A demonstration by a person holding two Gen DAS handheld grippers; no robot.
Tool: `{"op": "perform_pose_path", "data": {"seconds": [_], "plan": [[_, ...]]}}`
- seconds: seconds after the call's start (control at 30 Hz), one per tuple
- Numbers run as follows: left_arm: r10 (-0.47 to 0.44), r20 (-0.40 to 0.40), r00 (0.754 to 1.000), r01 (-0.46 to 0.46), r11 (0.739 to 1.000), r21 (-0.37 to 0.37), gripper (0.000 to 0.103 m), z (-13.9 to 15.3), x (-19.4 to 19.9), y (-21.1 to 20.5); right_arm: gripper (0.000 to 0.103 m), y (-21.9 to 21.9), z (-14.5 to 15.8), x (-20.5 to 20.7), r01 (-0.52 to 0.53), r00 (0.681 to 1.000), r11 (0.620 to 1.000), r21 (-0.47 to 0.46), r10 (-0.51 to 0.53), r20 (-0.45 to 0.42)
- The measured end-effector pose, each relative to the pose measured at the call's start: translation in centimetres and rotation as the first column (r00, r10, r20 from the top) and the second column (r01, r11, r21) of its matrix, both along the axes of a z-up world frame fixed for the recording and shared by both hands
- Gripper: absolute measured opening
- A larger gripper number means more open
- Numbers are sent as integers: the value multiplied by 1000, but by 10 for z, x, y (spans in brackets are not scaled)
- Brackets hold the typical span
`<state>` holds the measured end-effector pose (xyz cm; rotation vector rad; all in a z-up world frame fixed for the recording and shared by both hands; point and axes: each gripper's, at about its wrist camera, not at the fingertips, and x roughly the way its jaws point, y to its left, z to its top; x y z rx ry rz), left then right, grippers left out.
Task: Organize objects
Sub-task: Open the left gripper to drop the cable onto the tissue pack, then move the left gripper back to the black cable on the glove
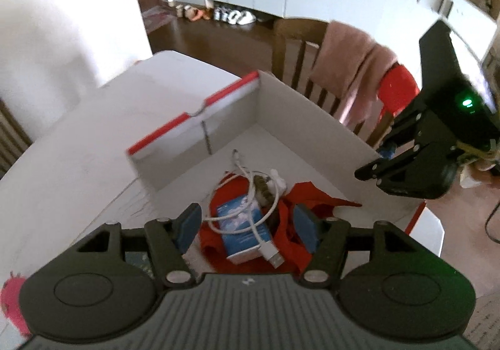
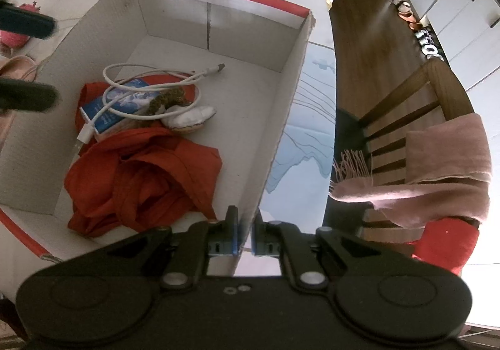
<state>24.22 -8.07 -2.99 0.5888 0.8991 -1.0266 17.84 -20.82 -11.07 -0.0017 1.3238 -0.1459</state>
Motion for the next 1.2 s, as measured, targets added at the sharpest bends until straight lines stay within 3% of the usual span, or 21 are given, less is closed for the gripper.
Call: {"op": "perform_pose_path", "data": {"seconds": [0.17,0.3,0.57,0.87,0.93,1.2], "plan": [[49,34,998,-48,998,-28,64,26,4,40,6,-1,0,0,9,1000,1000,1,-9,-2],[111,43,993,-109,993,-51,73,39,12,78,6,-1,0,0,15,1000,1000,1,-15,-4],[246,43,968,-244,969,-43,82,40,18,154,6,-1,0,0,19,1000,1000,2,-19,-6],[414,-5,910,-414,910,-22,88,8,15,228,7,0,-2,0,25,1000,1000,-5,-25,-9],[427,-3,904,-427,904,11,95,-3,9,235,7,0,-2,0,27,1000,1000,-6,-27,-9],[478,28,878,-478,873,94,96,-51,-6,263,8,2,-3,0,29,999,999,-15,-29,-14]]}}
